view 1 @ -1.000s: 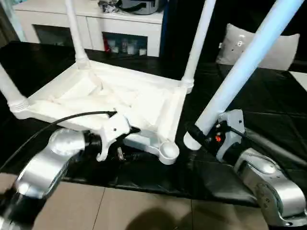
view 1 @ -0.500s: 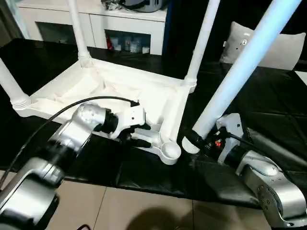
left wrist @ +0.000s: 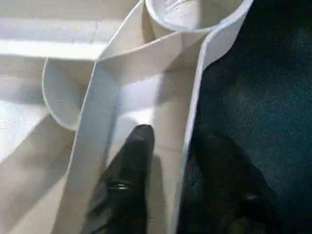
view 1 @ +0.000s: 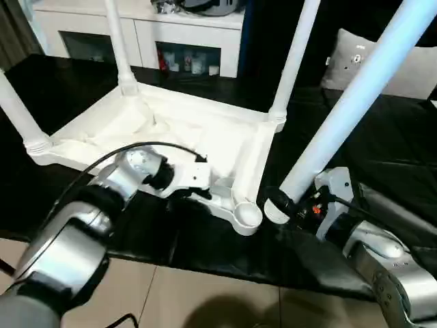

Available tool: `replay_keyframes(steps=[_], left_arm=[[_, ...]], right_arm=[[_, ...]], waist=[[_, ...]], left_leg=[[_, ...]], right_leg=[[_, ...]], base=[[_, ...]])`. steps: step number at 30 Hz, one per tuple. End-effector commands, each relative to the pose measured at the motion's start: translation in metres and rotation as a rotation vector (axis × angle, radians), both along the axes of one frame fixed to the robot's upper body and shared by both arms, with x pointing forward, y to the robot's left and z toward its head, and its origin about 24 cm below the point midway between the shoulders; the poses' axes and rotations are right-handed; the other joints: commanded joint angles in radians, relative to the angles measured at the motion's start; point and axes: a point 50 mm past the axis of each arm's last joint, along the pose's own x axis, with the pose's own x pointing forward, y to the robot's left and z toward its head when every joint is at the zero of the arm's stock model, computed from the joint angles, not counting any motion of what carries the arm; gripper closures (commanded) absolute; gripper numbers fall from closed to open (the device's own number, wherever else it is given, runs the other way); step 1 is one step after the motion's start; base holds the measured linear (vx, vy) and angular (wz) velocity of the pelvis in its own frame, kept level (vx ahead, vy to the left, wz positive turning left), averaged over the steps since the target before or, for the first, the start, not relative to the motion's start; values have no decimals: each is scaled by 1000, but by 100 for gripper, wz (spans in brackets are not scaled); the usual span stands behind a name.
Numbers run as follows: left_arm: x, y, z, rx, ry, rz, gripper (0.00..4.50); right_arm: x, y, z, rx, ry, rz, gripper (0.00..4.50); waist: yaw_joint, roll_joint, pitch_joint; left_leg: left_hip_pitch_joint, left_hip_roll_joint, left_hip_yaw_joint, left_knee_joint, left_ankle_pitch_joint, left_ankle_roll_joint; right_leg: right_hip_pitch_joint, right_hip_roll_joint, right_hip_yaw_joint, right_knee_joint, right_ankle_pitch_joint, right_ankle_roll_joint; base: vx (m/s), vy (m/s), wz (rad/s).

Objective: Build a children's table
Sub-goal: Rotate table base, then insert table leg to table base

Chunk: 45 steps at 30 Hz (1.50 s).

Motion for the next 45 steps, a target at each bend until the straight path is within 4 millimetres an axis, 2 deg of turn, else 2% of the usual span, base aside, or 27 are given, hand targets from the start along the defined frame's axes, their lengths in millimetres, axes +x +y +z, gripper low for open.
replay_keyframes(steps=[1,5,6,9,11,14,16,18,20,21,22,23,24,26,27,30,31,32,33,34,35,36,39,41,42,45], left_arm=[[3,-2,6,4,-18,-10,336],[5,-2,7,-8,-2,9,369],[6,-2,7,-13,5,22,381],[9,1,5,-28,37,104,389],[10,3,4,-21,38,146,416],[12,9,-1,-19,63,244,426],[11,13,-7,-32,152,369,433],[8,14,-11,-33,172,370,434],[5,11,-15,-75,201,402,437],[2,9,-17,-100,219,443,440],[2,8,-18,-104,224,453,444],[-4,6,-23,-93,236,473,448],[-6,6,-25,-88,238,479,450],[-14,1,-27,-99,242,501,450],[-17,-2,-26,-127,226,502,450],[-24,-10,-22,-197,174,446,450],[-29,-13,-20,-232,103,361,450],[-29,-13,-20,-233,102,359,450],[-35,-13,-21,-222,37,295,450],[-35,-13,-21,-222,37,295,450],[-40,-12,-23,-218,38,267,450],[-41,-12,-24,-217,41,268,450],[-47,-4,-30,-178,61,293,450],[-50,0,-31,-194,70,286,450],[-50,2,-30,-211,71,284,450],[-50,2,-29,-226,73,278,450]], right_arm=[[-1,-1,3,4,-9,-2,257],[-1,0,2,4,-6,1,257],[-1,0,2,6,-3,3,257],[-1,3,1,15,6,3,257],[-1,4,1,19,8,0,257],[2,6,0,30,16,-15,257],[7,8,-1,31,22,-41,257],[9,10,-1,37,23,-39,257],[12,12,0,47,28,-47,257],[15,14,0,58,34,-60,257],[16,14,1,61,34,-62,257],[18,16,1,77,45,-61,257],[18,17,1,81,48,-59,257],[21,20,3,100,51,-37,257],[23,22,5,98,43,-23,257],[28,25,9,87,22,7,257],[30,26,10,73,9,25,257],[30,26,10,73,9,26,257],[33,28,10,51,8,51,257],[33,28,10,51,8,51,257],[36,29,9,14,14,57,257],[37,29,9,1,12,61,257],[43,31,8,-50,21,102,257],[46,31,9,-41,34,128,257],[46,31,9,-39,60,156,257],[46,31,8,-47,73,176,257]], waist=[[2,3,-63],[2,4,-63],[3,0,-63],[7,1,-61],[6,0,-60],[2,-3,-59],[-2,-4,-59],[-4,-2,-58],[-12,1,-56],[-12,-5,-57],[-13,2,-58],[-14,-9,-57],[-14,-3,-59],[-14,-1,-56],[-16,-4,-56],[-16,0,-54],[-16,2,-55],[-19,1,-54],[-16,3,-56],[-17,3,-57],[-17,8,-59],[-20,6,-59],[-19,6,-60],[-19,5,-61],[-21,1,-61],[-18,1,-64]], left_leg=[[-27,9,18,-82,35,-3],[-23,10,21,-83,9,-1],[-23,9,22,-84,10,2],[-22,10,22,-86,4,1],[-28,10,19,-88,9,-3],[-31,9,18,-90,0,-6],[-30,9,18,-90,1,-11],[-32,10,16,-90,2,-13],[-34,10,17,-90,-5,-8],[-33,10,18,-90,-3,-6],[-33,12,17,-90,3,-3],[-30,13,20,-91,-5,3],[-32,18,17,-93,1,3],[-31,17,21,-92,7,13],[-31,19,21,-93,0,13],[-32,18,22,-94,-22,15],[-30,18,22,-94,-31,18],[-34,18,22,-96,-35,19],[-30,19,22,-95,-35,19],[-32,21,19,-96,-33,20],[-27,23,21,-96,-18,19],[-31,20,23,-97,-8,18],[-31,18,24,-95,11,14],[-30,16,26,-94,16,20],[-32,16,26,-95,20,23],[-31,15,27,-94,47,32]], right_leg=[[91,-59,42,-61,44,-255],[87,-58,42,-66,17,-256],[88,-58,43,-67,12,-256],[87,-61,41,-71,-21,-252],[91,-62,39,-71,-34,-243],[92,-62,37,-74,-59,-233],[89,-64,37,-73,-70,-235],[89,-65,36,-73,-82,-236],[88,-63,37,-76,-79,-252],[88,-63,37,-75,-72,-254],[87,-64,36,-72,-58,-263],[84,-62,35,-75,-69,-264],[88,-67,35,-68,-60,-269],[80,-63,34,-74,-65,-265],[80,-64,34,-73,-72,-265],[77,-64,33,-78,-114,-256],[73,-62,33,-81,-132,-247],[76,-62,34,-82,-136,-240],[72,-63,33,-81,-132,-240],[74,-65,33,-78,-124,-239],[70,-64,31,-75,-92,-240],[72,-60,31,-75,-79,-240],[74,-61,31,-71,-40,-245],[75,-60,31,-70,-25,-249],[77,-59,31,-70,-21,-249],[79,-59,31,-67,22,-255]], base=[[0,0,0],[0,0,0],[0,0,0],[0,0,0],[0,0,0],[0,0,0],[0,0,0],[0,0,0],[0,0,0],[0,0,0],[0,0,0],[0,0,0],[0,0,0],[0,0,0],[0,0,0],[0,0,0],[0,0,0],[0,0,0],[0,0,0],[0,0,0],[0,0,0],[0,0,0],[0,0,0],[0,0,0],[0,0,0],[0,0,0]])
